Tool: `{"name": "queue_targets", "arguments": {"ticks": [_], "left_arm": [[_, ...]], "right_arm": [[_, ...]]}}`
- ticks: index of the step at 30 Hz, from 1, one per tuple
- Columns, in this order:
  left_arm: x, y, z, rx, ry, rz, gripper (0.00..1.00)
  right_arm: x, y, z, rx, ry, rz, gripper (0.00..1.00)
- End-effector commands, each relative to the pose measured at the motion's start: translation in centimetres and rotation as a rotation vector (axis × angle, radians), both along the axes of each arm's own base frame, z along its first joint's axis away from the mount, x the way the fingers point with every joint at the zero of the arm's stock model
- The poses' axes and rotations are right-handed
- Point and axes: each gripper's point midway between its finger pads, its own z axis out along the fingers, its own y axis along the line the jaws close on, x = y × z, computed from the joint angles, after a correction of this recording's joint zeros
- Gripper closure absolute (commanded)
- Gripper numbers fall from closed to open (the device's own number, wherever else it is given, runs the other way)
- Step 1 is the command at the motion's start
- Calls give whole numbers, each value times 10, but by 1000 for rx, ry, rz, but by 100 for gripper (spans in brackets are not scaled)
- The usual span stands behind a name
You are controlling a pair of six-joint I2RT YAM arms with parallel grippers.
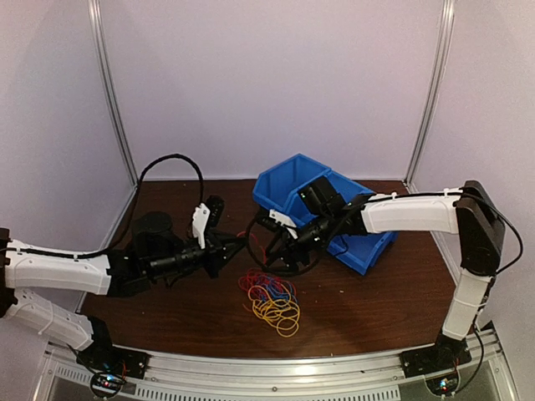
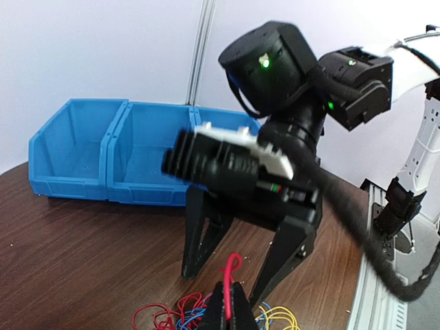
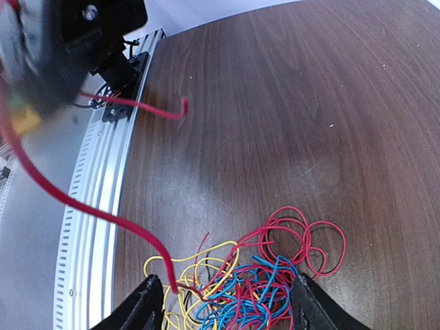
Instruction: Untangle the cables
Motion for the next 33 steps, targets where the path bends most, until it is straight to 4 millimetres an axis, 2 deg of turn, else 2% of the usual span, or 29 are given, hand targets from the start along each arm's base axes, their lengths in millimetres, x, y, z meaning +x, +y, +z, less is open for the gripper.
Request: {"name": "queue_targets", "arguments": {"ticks": [1,8,13,17,22,26,33], "left_arm": [[7,15,10,-5,-12,71,100],[10,32,27,-24,-44,139,100],[10,47,40,-52,-67,193,100],[12,58,50,-64,-83,236,100],[11,65,82,-83,-104,258,100],[11,79,132,-124,-171,303,100],[1,111,244,-197,-335,372,100]], "right_arm": [[-5,10,-13,-6,-9,20,34],[-10,18,-49,-46,82,20,36],[-16,14,-73,-76,118,24,49],[-12,11,-87,-111,114,-4,67],[-1,10,-101,-159,91,-59,76],[6,6,-110,-190,78,-87,84],[8,3,-120,-214,81,-97,85]]}}
